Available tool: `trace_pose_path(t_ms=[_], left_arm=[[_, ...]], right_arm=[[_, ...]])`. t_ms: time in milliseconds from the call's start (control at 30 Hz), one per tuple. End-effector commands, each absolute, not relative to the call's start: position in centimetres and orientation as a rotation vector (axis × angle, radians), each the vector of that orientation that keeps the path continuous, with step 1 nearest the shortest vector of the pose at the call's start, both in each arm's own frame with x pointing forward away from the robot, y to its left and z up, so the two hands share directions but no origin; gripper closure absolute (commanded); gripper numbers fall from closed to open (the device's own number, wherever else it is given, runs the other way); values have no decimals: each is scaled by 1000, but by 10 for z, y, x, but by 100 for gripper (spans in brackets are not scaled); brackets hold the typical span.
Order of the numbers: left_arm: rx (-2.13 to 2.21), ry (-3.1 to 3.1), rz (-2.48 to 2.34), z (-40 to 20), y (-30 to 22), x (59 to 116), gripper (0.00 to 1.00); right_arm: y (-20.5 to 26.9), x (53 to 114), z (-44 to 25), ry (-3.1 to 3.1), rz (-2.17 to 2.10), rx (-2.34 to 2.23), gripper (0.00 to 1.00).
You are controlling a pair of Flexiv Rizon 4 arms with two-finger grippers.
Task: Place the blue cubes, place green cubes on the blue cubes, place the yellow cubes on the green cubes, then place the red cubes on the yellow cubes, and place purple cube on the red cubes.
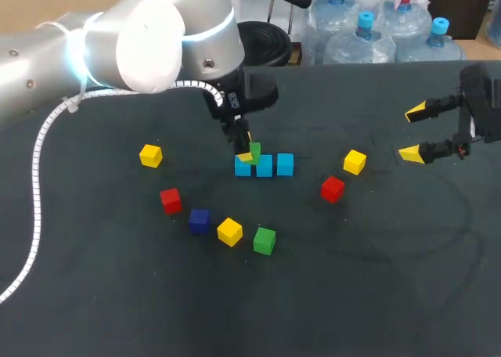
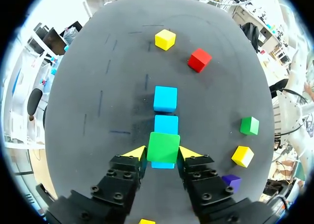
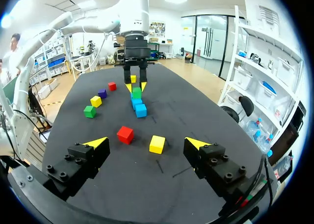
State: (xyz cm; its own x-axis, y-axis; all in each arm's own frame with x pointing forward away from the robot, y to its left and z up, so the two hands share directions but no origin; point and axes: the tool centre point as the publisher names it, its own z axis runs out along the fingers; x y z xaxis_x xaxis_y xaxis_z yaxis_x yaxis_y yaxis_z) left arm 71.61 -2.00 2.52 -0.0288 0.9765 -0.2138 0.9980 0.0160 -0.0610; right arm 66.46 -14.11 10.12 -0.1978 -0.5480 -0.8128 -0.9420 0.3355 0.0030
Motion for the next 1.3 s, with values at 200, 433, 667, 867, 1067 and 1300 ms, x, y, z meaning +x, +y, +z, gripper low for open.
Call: trace_pose_path(t_ms=[200,433,667,867,1067,1300], left_arm=[[2117,2155,-297,25,-23,719,67],[2118,2160,-291,26,-22,718,65],[2116,2166,-288,26,-20,717,60],[2115,2166,-291,26,-20,716,60],[2116,2161,-291,30,-20,715,0],[2119,2121,-274,50,-18,712,0]], right_arm=[[-141,665,101,1862,678,-1312,0],[-141,665,101,1862,678,-1312,0],[-141,665,101,1862,678,-1312,0],[-141,665,101,1862,678,-1312,0],[-141,665,101,1862,678,-1312,0],[-141,665,101,1862,678,-1312,0]])
